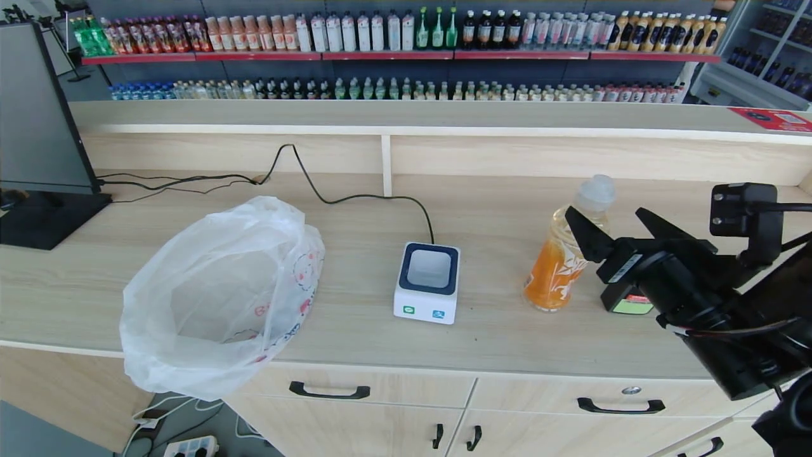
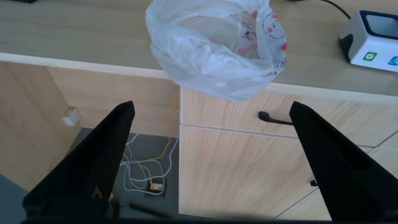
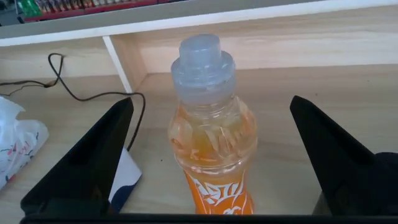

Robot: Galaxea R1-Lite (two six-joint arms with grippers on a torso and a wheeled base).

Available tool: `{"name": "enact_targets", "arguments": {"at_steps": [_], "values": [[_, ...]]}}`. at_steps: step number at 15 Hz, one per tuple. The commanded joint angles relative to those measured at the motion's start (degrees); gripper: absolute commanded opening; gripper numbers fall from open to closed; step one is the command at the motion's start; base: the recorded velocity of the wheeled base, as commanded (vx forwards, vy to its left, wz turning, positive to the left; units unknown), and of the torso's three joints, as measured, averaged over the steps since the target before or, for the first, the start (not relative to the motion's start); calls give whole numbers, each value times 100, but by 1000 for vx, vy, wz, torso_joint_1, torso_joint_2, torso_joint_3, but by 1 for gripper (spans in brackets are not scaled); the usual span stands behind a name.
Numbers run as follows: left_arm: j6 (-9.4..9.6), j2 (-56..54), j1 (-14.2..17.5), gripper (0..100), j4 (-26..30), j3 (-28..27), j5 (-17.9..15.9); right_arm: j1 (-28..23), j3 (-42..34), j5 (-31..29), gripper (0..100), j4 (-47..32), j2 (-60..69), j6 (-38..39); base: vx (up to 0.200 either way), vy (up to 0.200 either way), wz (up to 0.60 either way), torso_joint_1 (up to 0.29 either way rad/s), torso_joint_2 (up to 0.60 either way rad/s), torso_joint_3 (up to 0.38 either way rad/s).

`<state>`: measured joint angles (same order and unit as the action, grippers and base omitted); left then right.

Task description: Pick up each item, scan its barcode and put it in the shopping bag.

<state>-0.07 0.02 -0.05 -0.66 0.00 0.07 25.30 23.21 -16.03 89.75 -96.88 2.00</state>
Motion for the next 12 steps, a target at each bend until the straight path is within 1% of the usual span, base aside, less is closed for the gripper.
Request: {"name": "enact_targets", "arguments": {"at_steps": [1, 6, 12], "values": [[-1, -2, -4, 100, -4, 0, 1, 2, 87, -32, 100, 25, -420, -7, 0, 0, 0, 0, 0, 0], [-1, -2, 5, 100, -4, 0, 1, 2, 43, -32, 100, 25, -507, -7, 0, 0, 0, 0, 0, 0], [-1, -2, -4, 100, -4, 0, 1, -139, 43, -49, 100, 25, -921, -15, 0, 0, 0, 0, 0, 0]]}}
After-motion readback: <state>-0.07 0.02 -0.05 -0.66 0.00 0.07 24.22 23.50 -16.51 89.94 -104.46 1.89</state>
